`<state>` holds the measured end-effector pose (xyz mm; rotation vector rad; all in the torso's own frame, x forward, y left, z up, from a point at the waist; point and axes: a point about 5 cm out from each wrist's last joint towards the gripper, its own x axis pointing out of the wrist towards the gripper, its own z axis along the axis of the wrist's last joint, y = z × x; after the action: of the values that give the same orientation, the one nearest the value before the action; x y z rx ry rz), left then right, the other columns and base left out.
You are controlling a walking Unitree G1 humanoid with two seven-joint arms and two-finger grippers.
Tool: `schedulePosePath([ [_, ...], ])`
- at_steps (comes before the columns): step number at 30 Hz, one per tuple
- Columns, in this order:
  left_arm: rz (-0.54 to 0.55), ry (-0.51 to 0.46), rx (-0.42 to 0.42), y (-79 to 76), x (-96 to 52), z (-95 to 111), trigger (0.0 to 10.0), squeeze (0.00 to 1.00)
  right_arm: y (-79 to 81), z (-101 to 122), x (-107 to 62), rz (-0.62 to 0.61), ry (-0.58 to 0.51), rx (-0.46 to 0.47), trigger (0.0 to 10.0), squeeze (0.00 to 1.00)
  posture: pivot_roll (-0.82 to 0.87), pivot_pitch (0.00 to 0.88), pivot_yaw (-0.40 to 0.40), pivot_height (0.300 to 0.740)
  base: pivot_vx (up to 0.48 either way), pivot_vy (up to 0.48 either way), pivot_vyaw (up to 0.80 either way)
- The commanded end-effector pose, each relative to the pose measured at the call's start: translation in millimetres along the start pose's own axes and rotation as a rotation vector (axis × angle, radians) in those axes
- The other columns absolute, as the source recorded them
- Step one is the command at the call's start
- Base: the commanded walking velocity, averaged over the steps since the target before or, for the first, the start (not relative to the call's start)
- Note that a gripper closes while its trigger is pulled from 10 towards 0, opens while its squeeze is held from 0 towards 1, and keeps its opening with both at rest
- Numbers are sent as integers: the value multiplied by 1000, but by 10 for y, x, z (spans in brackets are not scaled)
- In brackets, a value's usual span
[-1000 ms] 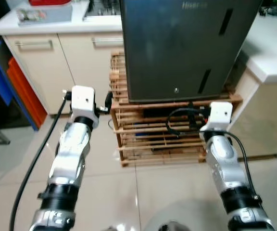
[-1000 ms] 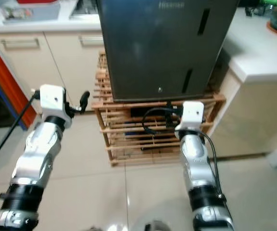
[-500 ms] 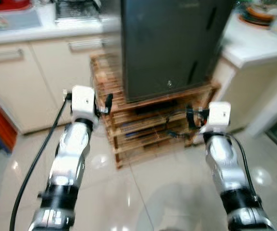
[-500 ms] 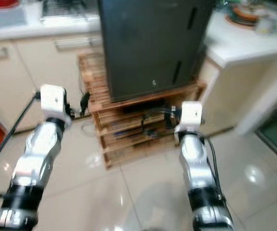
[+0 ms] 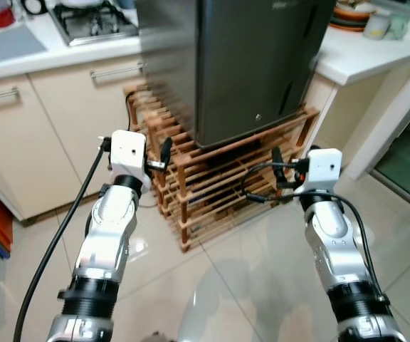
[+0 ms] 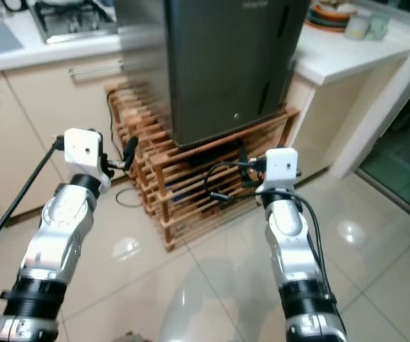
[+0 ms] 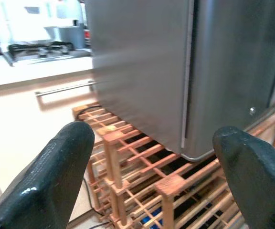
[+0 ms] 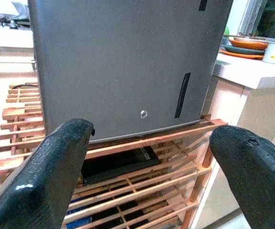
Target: Restocking fridge
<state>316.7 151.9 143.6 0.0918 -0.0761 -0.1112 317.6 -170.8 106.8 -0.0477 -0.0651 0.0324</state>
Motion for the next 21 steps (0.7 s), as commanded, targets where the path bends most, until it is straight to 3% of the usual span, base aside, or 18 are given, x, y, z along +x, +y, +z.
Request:
schedulePosePath([
  [1,2,-27,0,11,9,55,10000,0,-39,17,29,-14,4,-1,10000,0,-7,0,-14,740,409,247,0],
  [11,-13,-62,21,-5,78,103,10000,0,-107,21,50,-53,-5,10,10000,0,-3,0,-20,740,400,263,0],
  [14,-15,-93,13,5,130,180,10000,0,-139,110,84,-71,-54,-11,10000,0,9,0,-27,740,398,270,0],
  [16,-12,-104,18,14,135,203,10000,0,-91,218,105,-66,-111,-33,10000,0,2,0,-24,740,398,270,0],
  [21,-13,-114,7,-22,149,203,10000,0,-52,246,135,-47,-117,-20,10000,0,-11,0,-26,740,394,273,0],
])
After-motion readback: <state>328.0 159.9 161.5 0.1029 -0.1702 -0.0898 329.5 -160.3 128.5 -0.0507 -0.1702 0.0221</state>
